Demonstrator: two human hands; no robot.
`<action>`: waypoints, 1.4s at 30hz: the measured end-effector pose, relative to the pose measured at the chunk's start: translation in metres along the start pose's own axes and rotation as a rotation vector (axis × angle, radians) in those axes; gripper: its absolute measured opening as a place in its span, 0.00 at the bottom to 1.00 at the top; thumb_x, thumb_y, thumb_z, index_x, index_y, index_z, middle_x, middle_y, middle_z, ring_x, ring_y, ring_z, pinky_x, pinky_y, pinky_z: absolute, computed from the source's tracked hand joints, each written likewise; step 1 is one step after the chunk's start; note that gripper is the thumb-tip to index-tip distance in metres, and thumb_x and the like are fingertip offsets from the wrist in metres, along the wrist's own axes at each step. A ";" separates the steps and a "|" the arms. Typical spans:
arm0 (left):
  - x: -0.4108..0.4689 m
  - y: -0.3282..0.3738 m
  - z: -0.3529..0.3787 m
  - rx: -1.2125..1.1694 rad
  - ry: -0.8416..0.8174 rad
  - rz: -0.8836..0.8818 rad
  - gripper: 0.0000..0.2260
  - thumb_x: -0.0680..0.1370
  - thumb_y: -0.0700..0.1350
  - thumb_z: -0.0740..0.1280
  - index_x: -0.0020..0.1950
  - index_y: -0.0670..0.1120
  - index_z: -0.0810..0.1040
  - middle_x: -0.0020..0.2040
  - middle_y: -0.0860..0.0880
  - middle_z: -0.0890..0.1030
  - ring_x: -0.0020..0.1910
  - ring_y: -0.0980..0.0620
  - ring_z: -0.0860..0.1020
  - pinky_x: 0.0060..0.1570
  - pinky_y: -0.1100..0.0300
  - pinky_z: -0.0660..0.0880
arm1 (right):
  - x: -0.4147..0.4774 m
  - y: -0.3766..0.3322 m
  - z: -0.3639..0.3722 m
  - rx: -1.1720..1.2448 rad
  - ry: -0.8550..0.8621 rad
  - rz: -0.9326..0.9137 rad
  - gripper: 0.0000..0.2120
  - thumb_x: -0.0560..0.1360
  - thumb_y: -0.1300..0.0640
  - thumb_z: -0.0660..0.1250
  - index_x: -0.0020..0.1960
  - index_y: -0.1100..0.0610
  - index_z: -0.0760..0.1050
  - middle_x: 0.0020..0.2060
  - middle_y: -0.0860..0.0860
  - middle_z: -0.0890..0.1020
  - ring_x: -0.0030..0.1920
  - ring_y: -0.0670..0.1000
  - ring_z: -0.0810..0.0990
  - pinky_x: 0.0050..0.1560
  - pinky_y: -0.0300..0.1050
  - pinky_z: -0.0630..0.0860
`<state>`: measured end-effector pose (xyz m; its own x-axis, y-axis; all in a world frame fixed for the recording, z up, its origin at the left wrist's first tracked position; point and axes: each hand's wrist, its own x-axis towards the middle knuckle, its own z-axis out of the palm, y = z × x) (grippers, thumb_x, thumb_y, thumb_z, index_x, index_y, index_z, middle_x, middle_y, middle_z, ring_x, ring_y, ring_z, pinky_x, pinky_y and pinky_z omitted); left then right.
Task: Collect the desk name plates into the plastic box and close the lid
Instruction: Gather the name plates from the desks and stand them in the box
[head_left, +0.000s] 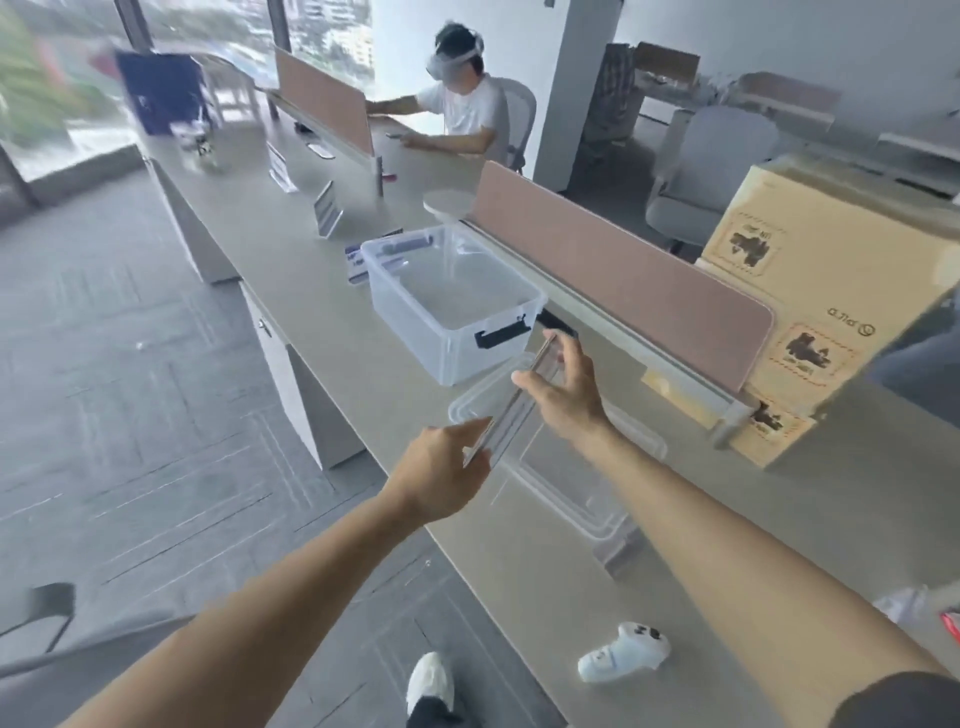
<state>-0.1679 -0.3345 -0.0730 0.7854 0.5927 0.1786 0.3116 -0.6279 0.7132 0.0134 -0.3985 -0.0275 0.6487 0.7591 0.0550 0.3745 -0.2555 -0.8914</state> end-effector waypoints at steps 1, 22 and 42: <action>0.012 -0.007 -0.004 -0.001 -0.004 -0.025 0.13 0.75 0.51 0.59 0.57 0.53 0.75 0.43 0.53 0.84 0.41 0.45 0.82 0.43 0.55 0.78 | 0.015 -0.002 0.006 0.017 0.004 -0.005 0.32 0.70 0.47 0.71 0.71 0.45 0.64 0.66 0.52 0.65 0.64 0.52 0.68 0.49 0.41 0.68; 0.236 -0.136 -0.126 -0.413 -0.144 -0.135 0.17 0.72 0.46 0.73 0.57 0.65 0.79 0.55 0.48 0.80 0.39 0.51 0.85 0.51 0.45 0.80 | 0.278 -0.038 0.107 0.210 -0.051 0.032 0.24 0.70 0.47 0.71 0.64 0.39 0.67 0.66 0.50 0.69 0.65 0.52 0.70 0.57 0.50 0.71; 0.426 -0.280 -0.225 -0.444 -0.382 0.061 0.11 0.75 0.46 0.71 0.55 0.60 0.80 0.51 0.63 0.82 0.57 0.72 0.75 0.53 0.66 0.75 | 0.444 -0.095 0.206 0.228 0.255 0.197 0.25 0.67 0.48 0.70 0.63 0.39 0.70 0.56 0.42 0.73 0.60 0.48 0.75 0.46 0.48 0.73</action>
<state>-0.0411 0.2071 -0.0448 0.9576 0.2867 0.0298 0.0710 -0.3348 0.9396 0.1288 0.0861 -0.0112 0.8482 0.5280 -0.0425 0.0883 -0.2200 -0.9715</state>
